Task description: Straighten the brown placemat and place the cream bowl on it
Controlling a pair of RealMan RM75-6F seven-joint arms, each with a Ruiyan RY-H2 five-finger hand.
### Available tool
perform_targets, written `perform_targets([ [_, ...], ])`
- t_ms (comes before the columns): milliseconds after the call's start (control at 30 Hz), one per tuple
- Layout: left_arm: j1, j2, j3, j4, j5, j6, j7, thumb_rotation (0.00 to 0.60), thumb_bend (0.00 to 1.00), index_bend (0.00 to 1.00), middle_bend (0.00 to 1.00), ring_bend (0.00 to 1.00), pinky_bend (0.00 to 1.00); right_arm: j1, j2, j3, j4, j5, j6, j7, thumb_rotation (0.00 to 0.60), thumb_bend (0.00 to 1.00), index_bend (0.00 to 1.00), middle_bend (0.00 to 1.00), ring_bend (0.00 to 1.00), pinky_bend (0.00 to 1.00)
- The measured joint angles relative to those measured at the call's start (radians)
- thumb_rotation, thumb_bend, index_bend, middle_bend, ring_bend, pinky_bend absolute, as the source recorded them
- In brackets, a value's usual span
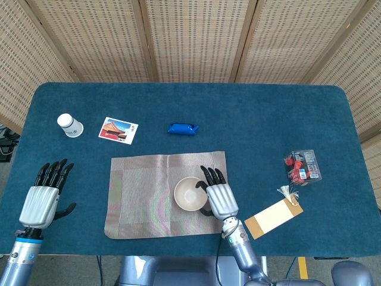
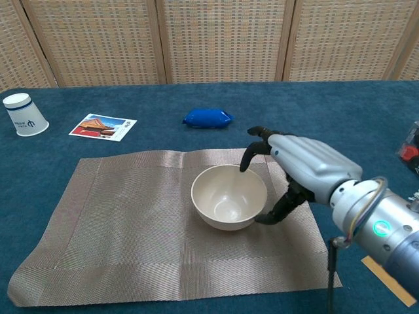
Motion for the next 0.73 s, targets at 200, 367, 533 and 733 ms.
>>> perform_targets([
  [200,0.002,0.005,-0.006,-0.001,-0.008,0.004,-0.006,0.6,0.18,0.03,0.0,0.0,0.0,-0.026,0.139,-0.008,-0.082,-0.03,0.025,-0.005,0.6,0.16,0.21,0.0,0.0,0.0],
  [367,0.005,0.005,-0.006,-0.002,-0.003,0.012,-0.006,0.6,0.18,0.02,0.0,0.0,0.0,-0.076,0.327,-0.033,-0.123,-0.112,0.067,0.091,0.6,0.13,0.17,0.0,0.0,0.0],
  [533,0.007,0.005,-0.005,0.001,-0.003,0.015,-0.012,0.6,0.17,0.0,0.0,0.0,0.0,-0.137,0.445,-0.053,-0.115,-0.191,0.138,0.227,0.6,0.11,0.14,0.0,0.0,0.0],
  [733,0.01,0.013,-0.006,0.002,-0.001,0.021,-0.032,0.6,0.17,0.0,0.0,0.0,0.0,-0.228,0.529,-0.071,-0.026,-0.247,0.251,0.387,0.6,0.11,0.12,0.0,0.0,0.0],
])
